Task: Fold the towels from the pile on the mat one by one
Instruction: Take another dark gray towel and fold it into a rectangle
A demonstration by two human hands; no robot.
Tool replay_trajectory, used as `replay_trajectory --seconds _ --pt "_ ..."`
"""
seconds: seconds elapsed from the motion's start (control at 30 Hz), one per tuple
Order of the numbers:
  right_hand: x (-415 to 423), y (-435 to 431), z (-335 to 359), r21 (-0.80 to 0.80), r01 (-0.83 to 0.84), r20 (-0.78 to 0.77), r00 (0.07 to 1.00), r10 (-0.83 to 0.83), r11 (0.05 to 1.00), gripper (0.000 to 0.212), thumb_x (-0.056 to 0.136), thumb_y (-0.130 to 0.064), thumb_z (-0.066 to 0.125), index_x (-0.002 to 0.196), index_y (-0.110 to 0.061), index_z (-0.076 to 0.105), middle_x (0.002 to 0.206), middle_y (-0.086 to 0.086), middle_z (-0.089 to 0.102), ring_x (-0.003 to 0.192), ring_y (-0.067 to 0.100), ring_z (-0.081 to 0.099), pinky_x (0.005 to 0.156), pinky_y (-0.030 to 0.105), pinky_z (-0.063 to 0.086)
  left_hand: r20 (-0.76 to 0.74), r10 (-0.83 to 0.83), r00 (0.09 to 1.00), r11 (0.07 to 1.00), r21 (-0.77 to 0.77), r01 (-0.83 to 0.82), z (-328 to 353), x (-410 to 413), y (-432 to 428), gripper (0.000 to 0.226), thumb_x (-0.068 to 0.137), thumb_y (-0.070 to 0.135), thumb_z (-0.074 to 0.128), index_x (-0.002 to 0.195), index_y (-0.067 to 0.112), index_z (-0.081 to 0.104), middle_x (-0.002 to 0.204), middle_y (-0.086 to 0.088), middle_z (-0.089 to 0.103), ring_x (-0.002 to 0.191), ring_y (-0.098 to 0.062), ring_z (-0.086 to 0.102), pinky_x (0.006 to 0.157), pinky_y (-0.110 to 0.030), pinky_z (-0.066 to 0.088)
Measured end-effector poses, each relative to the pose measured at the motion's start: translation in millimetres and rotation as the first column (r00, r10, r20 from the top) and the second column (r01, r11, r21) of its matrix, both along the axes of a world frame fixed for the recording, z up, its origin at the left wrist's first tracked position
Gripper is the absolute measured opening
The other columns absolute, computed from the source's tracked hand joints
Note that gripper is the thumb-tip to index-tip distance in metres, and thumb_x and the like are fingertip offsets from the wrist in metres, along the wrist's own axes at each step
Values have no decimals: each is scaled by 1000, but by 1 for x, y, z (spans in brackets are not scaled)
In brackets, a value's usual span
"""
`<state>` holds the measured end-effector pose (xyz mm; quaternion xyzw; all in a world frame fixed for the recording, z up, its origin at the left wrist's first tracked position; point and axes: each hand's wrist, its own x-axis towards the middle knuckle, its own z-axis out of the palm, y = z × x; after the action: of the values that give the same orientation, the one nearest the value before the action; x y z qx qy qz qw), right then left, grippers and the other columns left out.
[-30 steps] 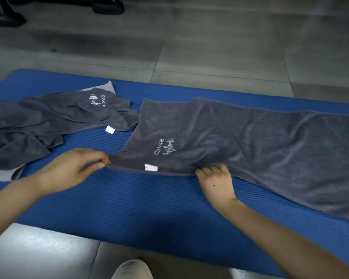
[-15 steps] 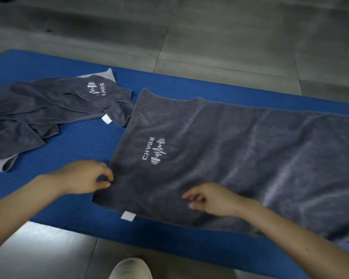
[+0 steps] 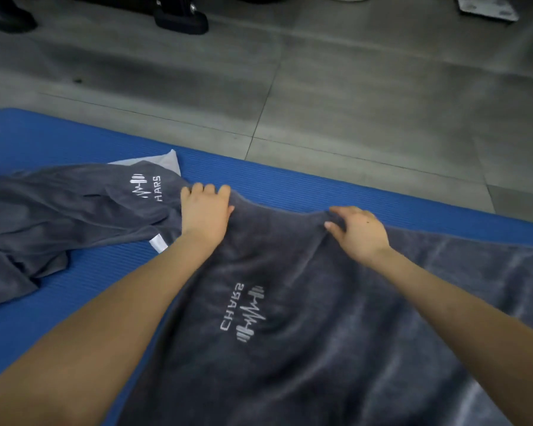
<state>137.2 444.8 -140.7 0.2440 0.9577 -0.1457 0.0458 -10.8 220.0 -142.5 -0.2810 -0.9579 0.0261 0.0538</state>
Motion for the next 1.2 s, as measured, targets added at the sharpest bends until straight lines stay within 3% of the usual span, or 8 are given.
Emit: replay_trajectory --seconds 0.1,0.2,0.3,0.53,0.73,0.87,1.0,1.2 --pt "-31 13 -6 5 34 118 992 -34 999 55 93 -47 48 141 -21 40 141 7 46 131 32 35 107 41 29 103 75 992 992 98 -85 -12 -26 10 37 93 32 51 125 14 48 107 -10 65 106 -31 53 88 -39 33" --pt "-46 15 -11 116 0 218 976 -26 993 38 90 -48 54 120 -25 60 123 6 59 121 29 42 101 40 32 246 59 967 930 340 -143 -17 -41 7 33 91 23 55 124 16 54 105 -6 69 104 -28 58 88 -36 36" --pt "-57 12 -11 137 73 69 994 -84 988 25 87 -44 59 99 -25 69 108 6 66 111 29 50 93 37 36 163 135 977 864 464 -196 -12 -54 -8 24 90 17 56 112 13 64 106 -9 69 102 -32 60 87 -37 39" --pt "-59 -13 -21 -44 33 -35 999 -35 998 38 94 -24 54 131 -15 54 133 10 54 124 27 48 103 34 33 73 150 986 926 339 -166 -15 -48 -13 30 87 21 60 116 12 58 111 -16 61 105 -38 52 90 -45 32" --pt "26 -15 2 -90 19 -87 996 -27 996 34 93 -16 54 127 -10 56 129 10 57 119 24 53 100 28 37 -5 -230 973 906 363 217 -18 35 15 25 81 13 66 106 9 65 101 -16 62 92 -39 55 78 -46 40" --pt "138 -17 12 -71 41 -11 999 -42 997 30 88 -15 57 115 -5 64 115 15 65 106 30 62 92 30 44 6 -542 840 768 408 493 -18 113 43 29 63 7 81 91 9 71 87 -12 66 76 -35 61 67 -41 48" --pt "262 -13 15 -66 276 34 961 -275 959 29 82 -12 56 108 -6 68 107 15 67 96 34 64 82 32 45 47 -762 645 611 382 694 -12 190 70 33 53 16 88 82 14 73 83 -9 66 73 -31 62 61 -35 52" --pt "421 -1 10 14 675 67 736 -674 738 21 85 -10 62 106 -9 66 105 14 66 95 33 63 75 35 45 96 -928 360 373 255 892 7 262 97 38 45 29 91 79 23 75 82 -4 68 71 -23 64 59 -28 53"
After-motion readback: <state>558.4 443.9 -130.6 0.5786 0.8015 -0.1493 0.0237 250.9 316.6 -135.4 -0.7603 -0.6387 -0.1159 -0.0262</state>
